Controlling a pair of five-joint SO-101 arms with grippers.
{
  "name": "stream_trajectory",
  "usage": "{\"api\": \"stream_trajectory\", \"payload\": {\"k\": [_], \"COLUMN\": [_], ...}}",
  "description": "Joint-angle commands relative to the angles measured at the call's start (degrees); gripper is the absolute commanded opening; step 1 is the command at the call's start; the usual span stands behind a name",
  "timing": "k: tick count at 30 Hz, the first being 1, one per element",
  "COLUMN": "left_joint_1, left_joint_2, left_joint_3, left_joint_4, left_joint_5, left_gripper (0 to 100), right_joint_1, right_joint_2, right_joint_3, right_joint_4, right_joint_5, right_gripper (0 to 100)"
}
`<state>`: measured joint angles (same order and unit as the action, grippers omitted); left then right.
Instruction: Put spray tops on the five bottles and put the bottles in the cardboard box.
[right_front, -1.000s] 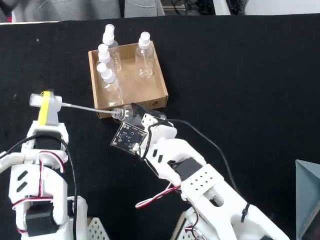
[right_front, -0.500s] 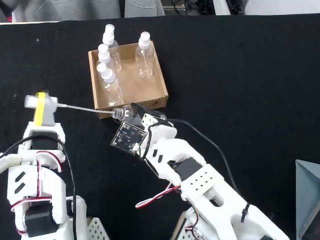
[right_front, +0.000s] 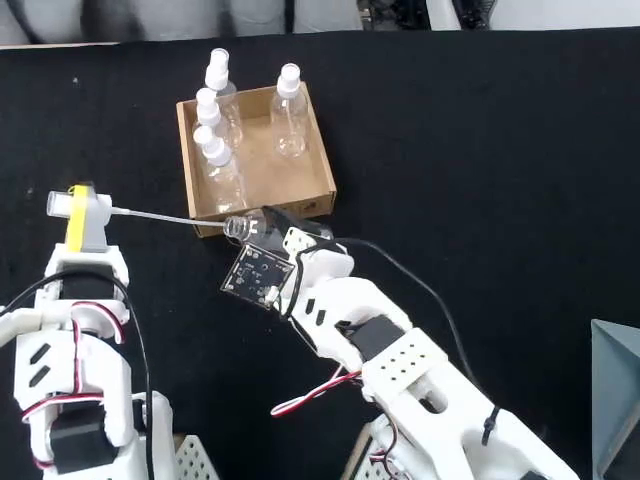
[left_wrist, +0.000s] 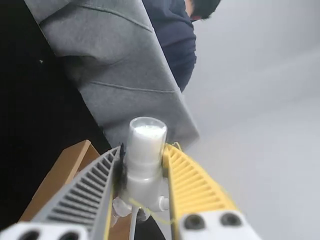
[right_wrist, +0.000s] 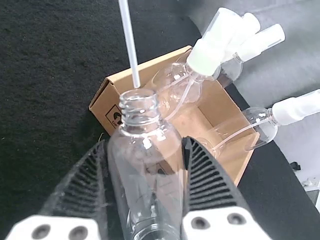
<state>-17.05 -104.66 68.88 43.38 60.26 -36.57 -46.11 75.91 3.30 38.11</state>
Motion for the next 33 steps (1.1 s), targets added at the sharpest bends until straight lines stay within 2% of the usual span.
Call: {"api": "stream_trajectory", "payload": {"k": [1,7,12,28,33], "left_joint_1": [-0.3,0.0,3.9,4.3,4.3], "left_joint_2": [0.0,0.0,0.0,0.0,0.0], "left_joint_3": [0.5,1.0,2.7,6.0,6.5], "left_joint_4": [-0.1,-0.1,-0.1,-0.2,-0.2], "left_joint_5": [-0.9,-0.9,-1.2,-1.3,-1.3], "left_gripper": [3,3,3,3,3], "right_joint_1": [-0.9,-1.0,-1.1,-1.2,-3.3], "right_joint_2": [-2.2,-2.2,-2.2,-2.2,-2.6], "right_joint_3": [-0.3,-0.3,-0.3,0.2,1.1], "right_joint_4": [-1.8,-1.8,-1.8,-1.8,-1.9], "right_joint_5": [0.4,0.4,0.4,0.4,0.4], "right_gripper": [2.9,2.9,2.9,2.9,3.0]}}
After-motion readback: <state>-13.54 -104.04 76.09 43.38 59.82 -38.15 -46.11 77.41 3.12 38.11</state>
